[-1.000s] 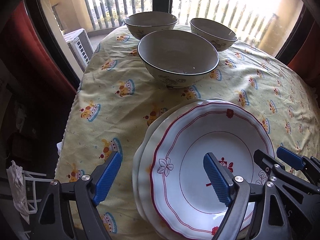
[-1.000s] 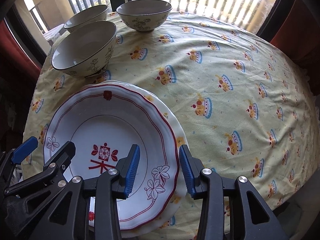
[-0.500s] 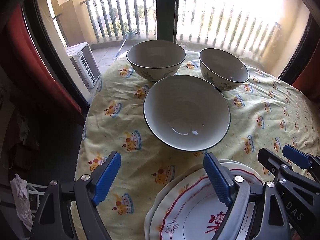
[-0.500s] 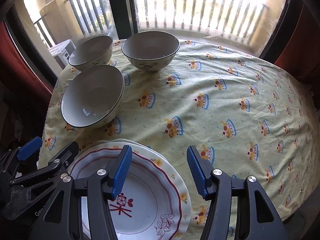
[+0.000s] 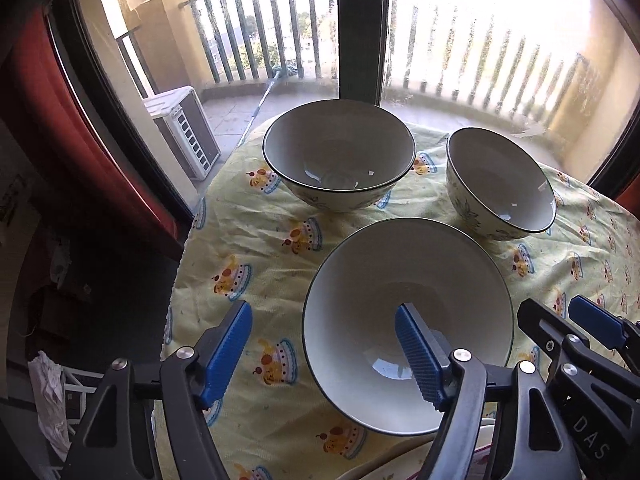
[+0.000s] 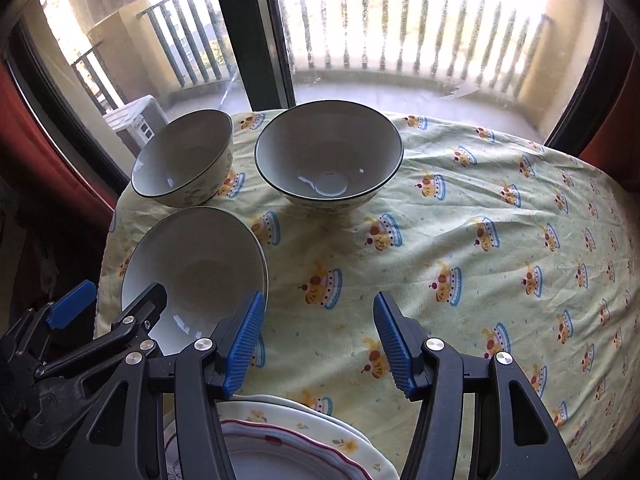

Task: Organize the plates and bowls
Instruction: 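Move the right tool to the nearest cream bowl's rim, then close the right tool on the cream bowl's rim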

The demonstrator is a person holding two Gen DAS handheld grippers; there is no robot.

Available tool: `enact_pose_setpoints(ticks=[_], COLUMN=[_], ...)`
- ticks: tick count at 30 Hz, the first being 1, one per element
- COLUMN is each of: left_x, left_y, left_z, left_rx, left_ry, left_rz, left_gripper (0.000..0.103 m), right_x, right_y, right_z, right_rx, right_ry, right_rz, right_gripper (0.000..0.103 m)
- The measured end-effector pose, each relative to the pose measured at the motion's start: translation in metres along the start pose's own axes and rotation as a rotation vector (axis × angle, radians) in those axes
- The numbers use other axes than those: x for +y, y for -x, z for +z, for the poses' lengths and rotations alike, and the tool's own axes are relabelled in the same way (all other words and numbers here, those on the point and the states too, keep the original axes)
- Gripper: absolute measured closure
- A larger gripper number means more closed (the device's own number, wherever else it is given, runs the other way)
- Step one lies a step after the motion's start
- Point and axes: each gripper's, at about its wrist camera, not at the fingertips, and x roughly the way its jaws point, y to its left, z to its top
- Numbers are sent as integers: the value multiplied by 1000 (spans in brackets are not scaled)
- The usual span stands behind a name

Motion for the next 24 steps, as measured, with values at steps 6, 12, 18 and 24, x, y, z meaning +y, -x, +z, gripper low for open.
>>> enact_pose_setpoints(ticks=[6,12,18,24], left_x=[2,0,2,0], left_y=[-21,-27,-30,-24], left_z=[5,6,7,5], left_rx=[40,36,62,62], left_ry=[14,21,16,10], left_rz=[-4,10,1,-34], left_gripper=[42,57,71,78], right_x=[7,15,21,20], right_y=[-20,-36,-43,-38], right_z=[11,15,15,14], right_rx=[4,31,67,73], right_ry=[12,9,9,7], right_rz=[5,46,105,135], right_gripper=[44,59,85,91])
